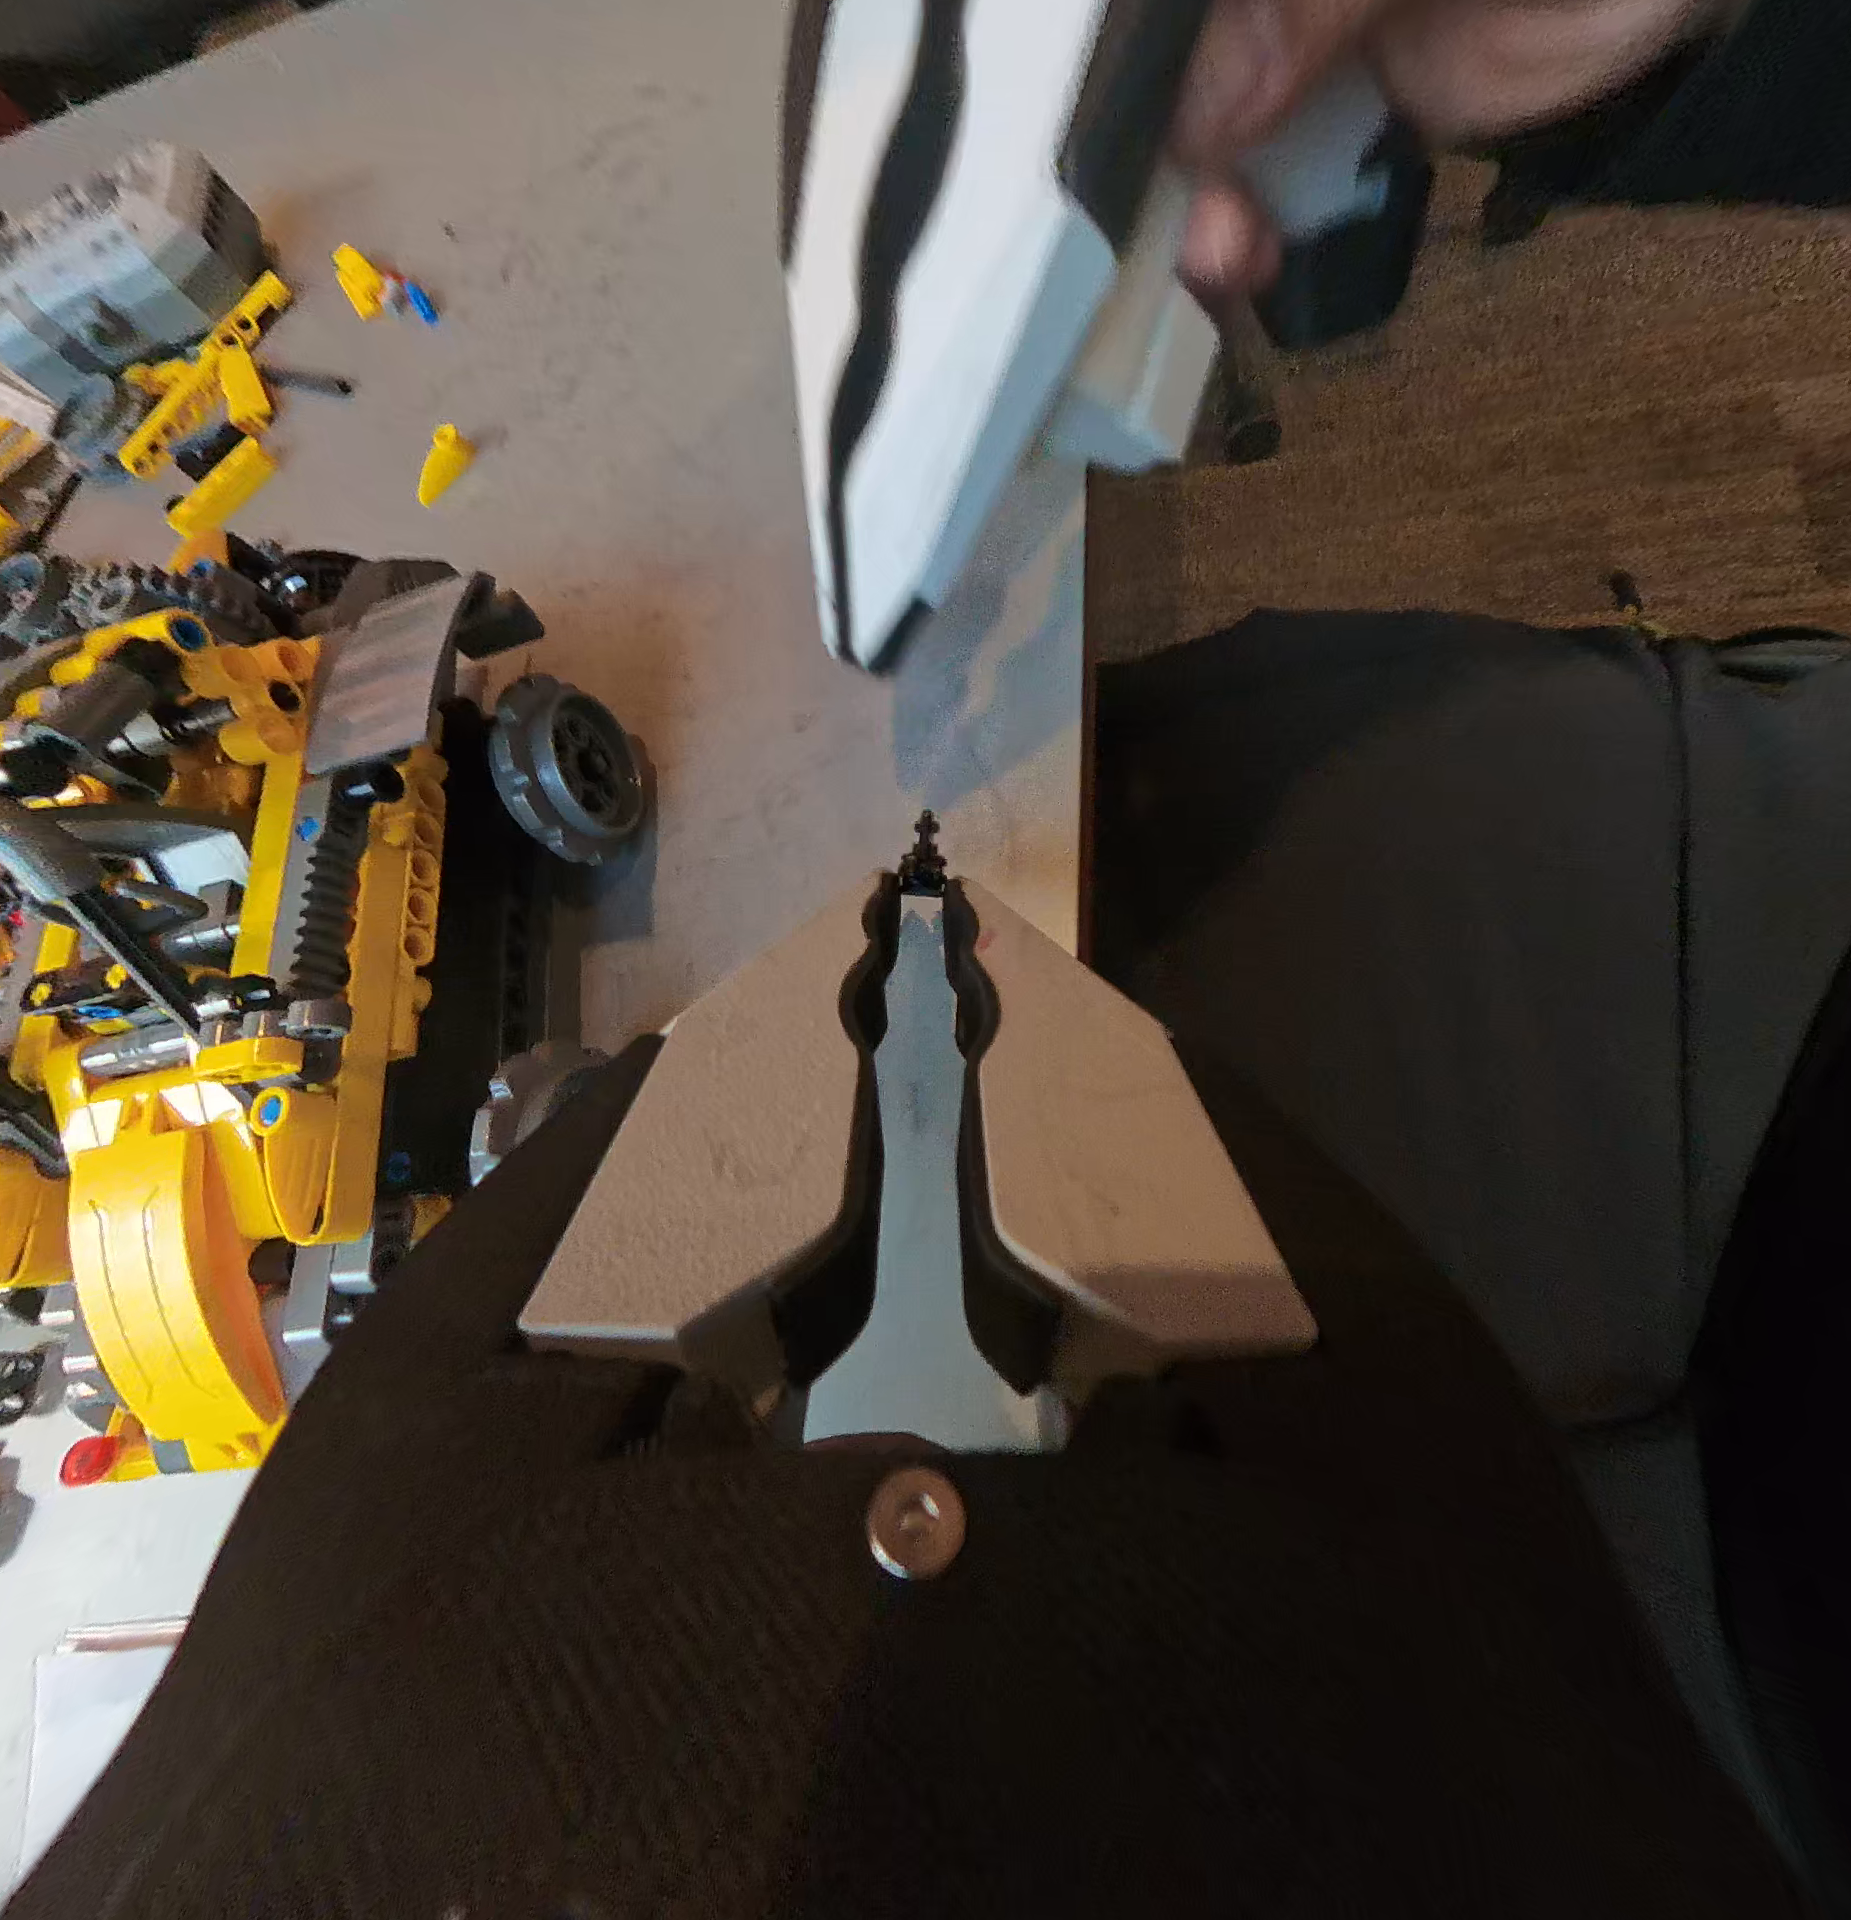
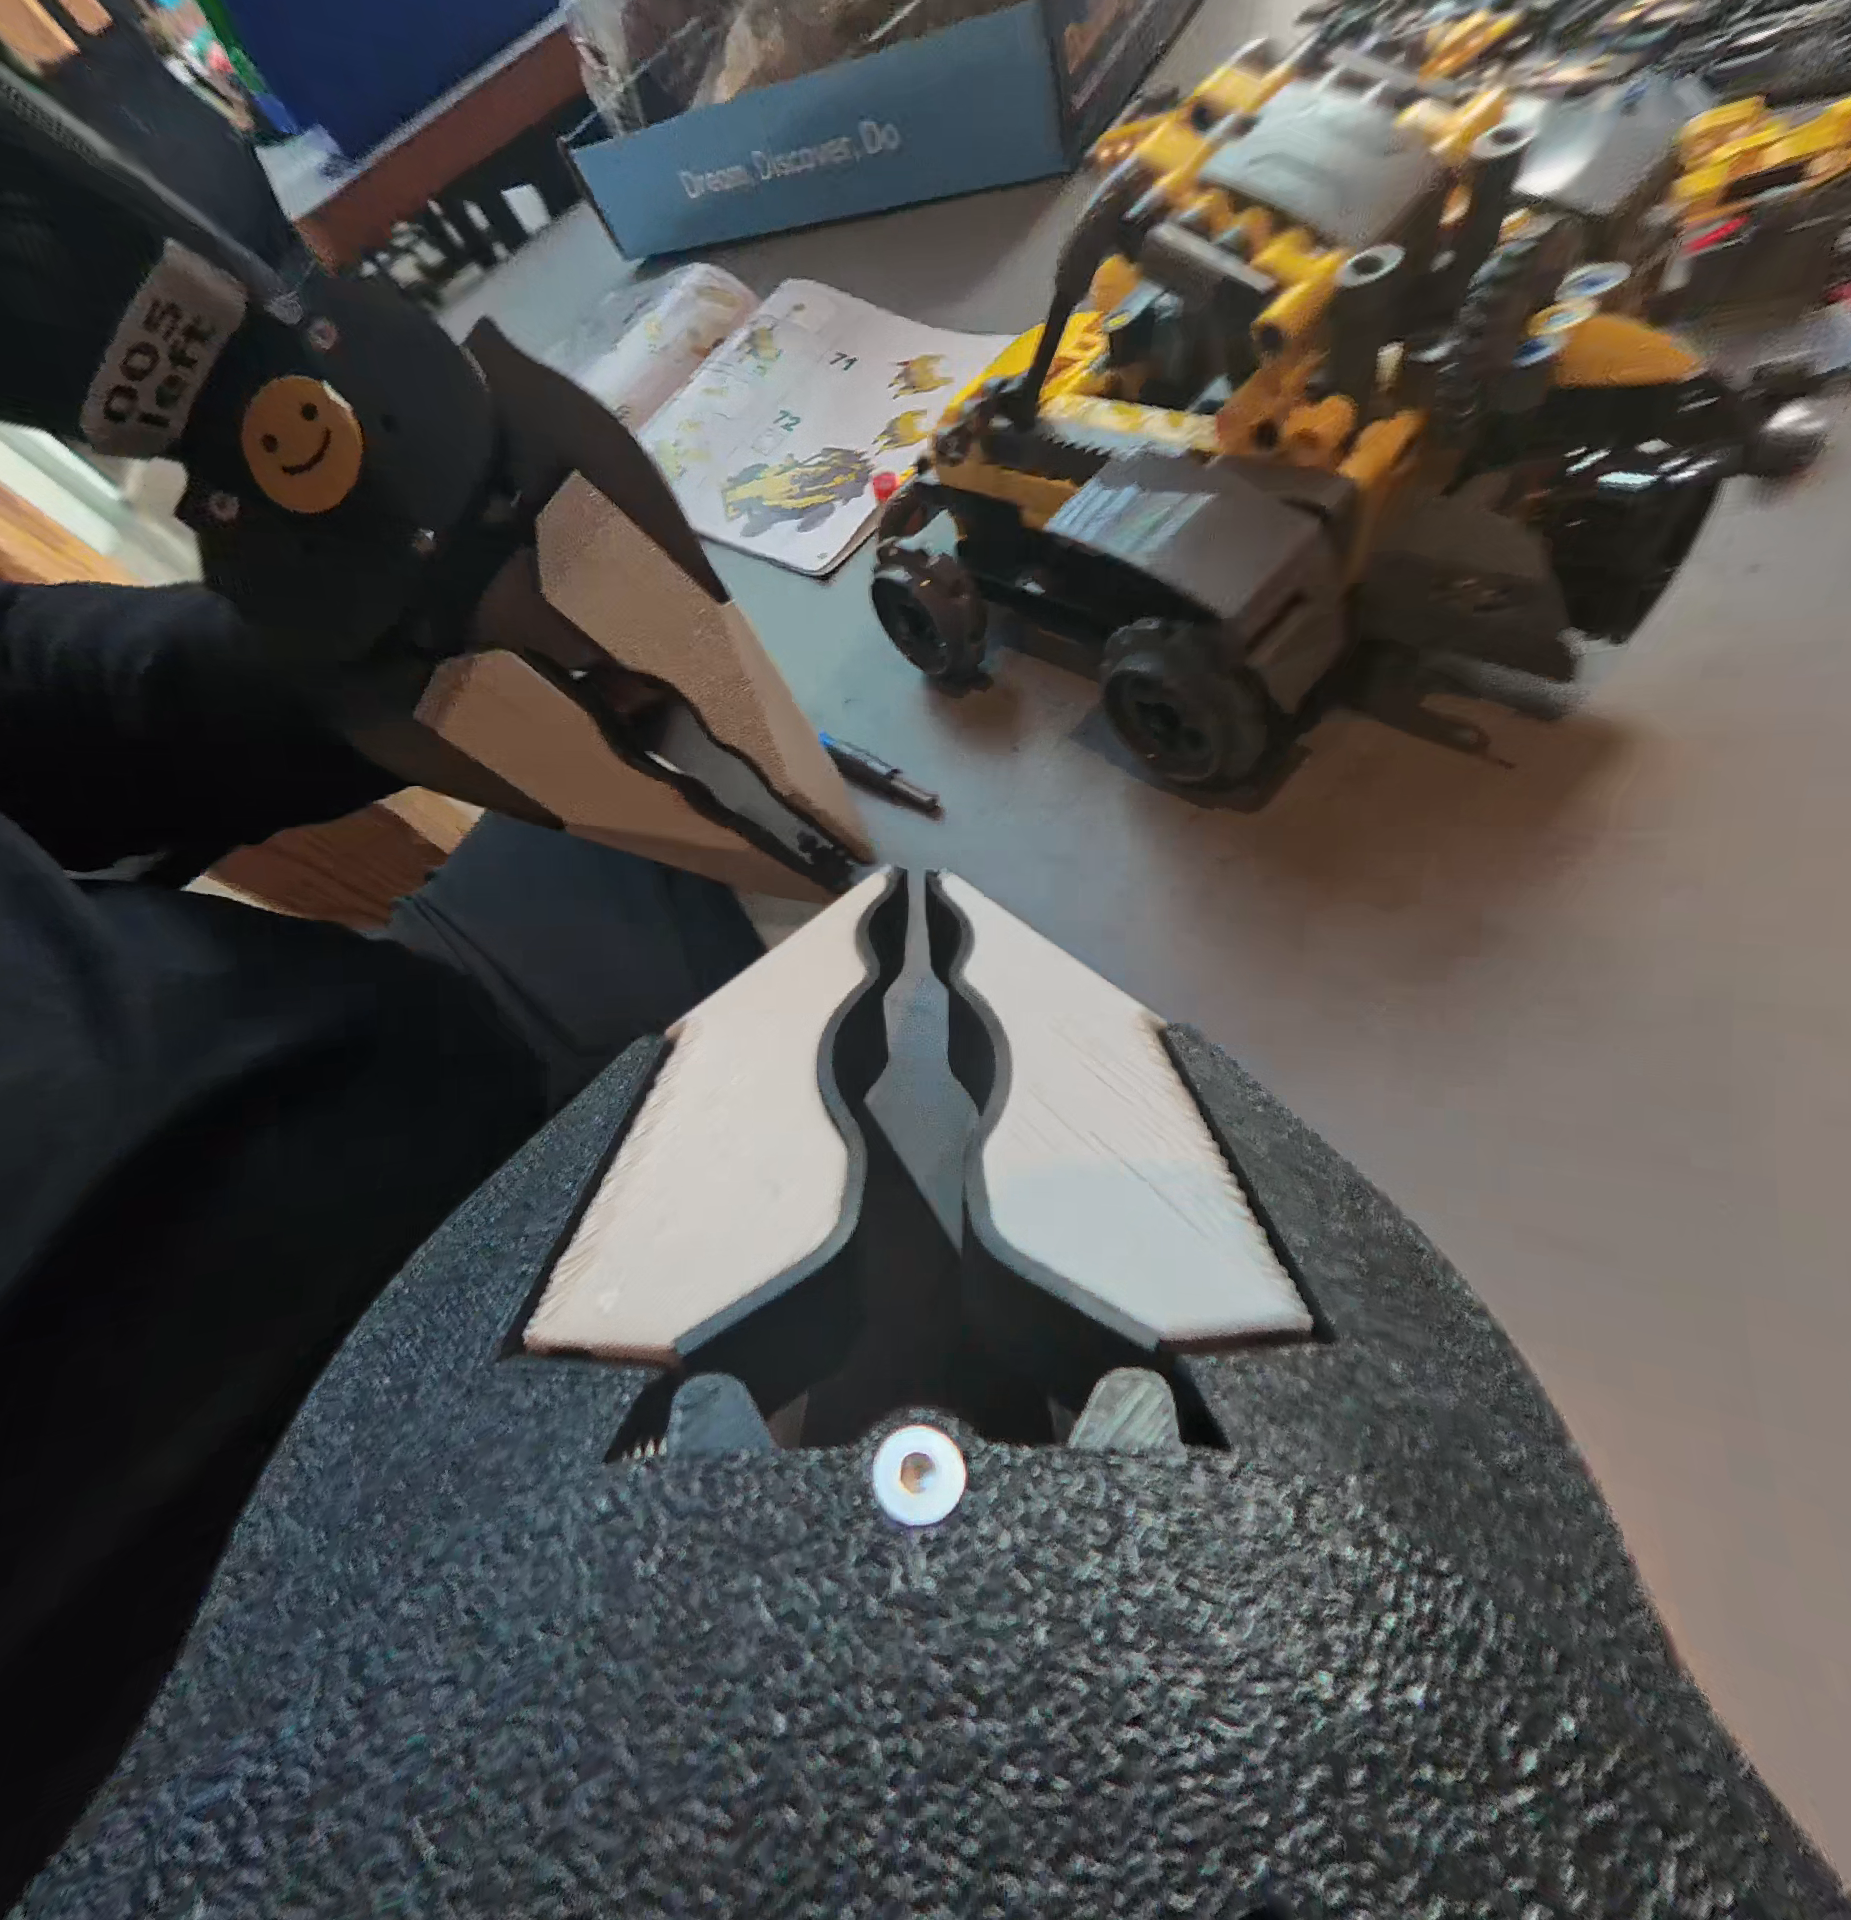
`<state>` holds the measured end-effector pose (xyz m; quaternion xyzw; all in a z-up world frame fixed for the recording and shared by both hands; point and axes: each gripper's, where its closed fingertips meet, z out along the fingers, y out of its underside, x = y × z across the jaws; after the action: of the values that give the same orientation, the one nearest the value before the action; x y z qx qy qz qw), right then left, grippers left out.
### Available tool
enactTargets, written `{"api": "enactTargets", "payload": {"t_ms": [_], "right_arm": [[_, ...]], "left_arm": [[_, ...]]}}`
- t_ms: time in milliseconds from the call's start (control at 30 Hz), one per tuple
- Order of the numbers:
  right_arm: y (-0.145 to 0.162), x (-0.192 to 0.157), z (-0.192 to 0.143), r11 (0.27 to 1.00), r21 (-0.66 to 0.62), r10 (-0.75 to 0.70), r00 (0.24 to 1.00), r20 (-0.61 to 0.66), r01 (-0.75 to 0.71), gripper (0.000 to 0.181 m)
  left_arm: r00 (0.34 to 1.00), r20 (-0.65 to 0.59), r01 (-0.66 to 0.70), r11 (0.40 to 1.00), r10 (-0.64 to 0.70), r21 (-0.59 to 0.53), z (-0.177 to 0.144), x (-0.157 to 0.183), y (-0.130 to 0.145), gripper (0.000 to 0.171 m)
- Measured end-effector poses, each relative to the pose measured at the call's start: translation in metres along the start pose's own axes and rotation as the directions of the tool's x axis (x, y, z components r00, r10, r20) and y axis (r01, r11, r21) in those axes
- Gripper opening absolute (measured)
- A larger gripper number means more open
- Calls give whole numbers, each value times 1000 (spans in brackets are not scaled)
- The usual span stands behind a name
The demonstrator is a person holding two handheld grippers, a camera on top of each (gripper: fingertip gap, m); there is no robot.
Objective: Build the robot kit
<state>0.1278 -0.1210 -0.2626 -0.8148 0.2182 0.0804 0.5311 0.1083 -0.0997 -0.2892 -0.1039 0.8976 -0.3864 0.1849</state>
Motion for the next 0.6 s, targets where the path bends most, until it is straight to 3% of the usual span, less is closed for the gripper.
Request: {"api": "enactTargets", "payload": {"t_ms": [200, 367, 533, 600], "right_arm": [[-31, 109, -44, 996, -63, -79, 941, -328, 61, 11], [-30, 171, -43, 966, -245, -170, 922, -349, 85, 15], [-22, 186, -28, 919, -375, -248, 922, -298, 126, 15], [-19, 181, -26, 908, -395, -256, 932, -256, 141, 5]], "left_arm": [[1000, -3, -12, 999, 12, -48, 3, 1, 8, 5], [1000, 4, -17, 999, 17, -46, 3, 1, 8, 5], [1000, 8, -21, 999, 21, -45, 3, 1, 8, 5], [1000, 3, -17, 999, 17, -44, 3, 1, 8, 5]]}}
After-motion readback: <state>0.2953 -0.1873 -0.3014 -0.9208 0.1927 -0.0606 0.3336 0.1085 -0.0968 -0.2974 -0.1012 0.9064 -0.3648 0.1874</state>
